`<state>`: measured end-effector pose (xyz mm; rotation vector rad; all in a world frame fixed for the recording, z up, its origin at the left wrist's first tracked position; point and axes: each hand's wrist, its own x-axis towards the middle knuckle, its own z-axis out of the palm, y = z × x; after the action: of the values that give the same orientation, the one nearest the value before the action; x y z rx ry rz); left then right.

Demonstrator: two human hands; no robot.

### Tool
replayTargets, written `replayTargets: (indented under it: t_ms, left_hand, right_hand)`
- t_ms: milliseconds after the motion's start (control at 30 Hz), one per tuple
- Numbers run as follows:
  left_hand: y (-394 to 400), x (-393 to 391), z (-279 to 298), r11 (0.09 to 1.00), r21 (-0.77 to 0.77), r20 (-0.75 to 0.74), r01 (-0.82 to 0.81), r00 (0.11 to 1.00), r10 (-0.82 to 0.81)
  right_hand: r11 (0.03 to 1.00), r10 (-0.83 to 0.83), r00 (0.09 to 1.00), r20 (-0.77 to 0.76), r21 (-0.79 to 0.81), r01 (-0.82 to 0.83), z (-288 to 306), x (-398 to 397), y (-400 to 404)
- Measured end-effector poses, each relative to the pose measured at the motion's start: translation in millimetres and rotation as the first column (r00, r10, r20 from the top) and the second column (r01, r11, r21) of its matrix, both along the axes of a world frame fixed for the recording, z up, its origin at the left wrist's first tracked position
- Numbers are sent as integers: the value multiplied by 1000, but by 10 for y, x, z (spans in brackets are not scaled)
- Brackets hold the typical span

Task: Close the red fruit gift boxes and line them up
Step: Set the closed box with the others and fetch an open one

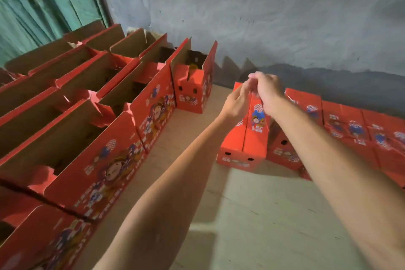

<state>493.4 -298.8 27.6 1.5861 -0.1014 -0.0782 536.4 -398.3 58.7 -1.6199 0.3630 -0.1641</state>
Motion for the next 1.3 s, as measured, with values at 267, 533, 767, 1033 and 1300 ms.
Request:
replayTargets:
  t_ms: [267,533,767,1033,1300]
  left_hand:
    - [-383,456,-951,718,691,62,84,983,-175]
    - [-566,795,-1334,617,786,163,19,957,-238]
    - [-514,1053,-1397,575,817,249,-50,930,-272]
    - [-539,1014,-1356,547,836,147,26,951,-271]
    - [-629,540,-1356,718,697,81,5,993,-85]
  right_hand:
    - [994,-53,997,62,96,47,-261,547,-592]
    - [999,-27,993,115,23,25,-689,534,-823]
    - [997,-11,989,145,-70,21,-939,628,-745]
    - [337,210,974,-89,-928,-158,-1627,138,-681]
    - [160,52,974,-220,-961,-225,-1624,-12,-875]
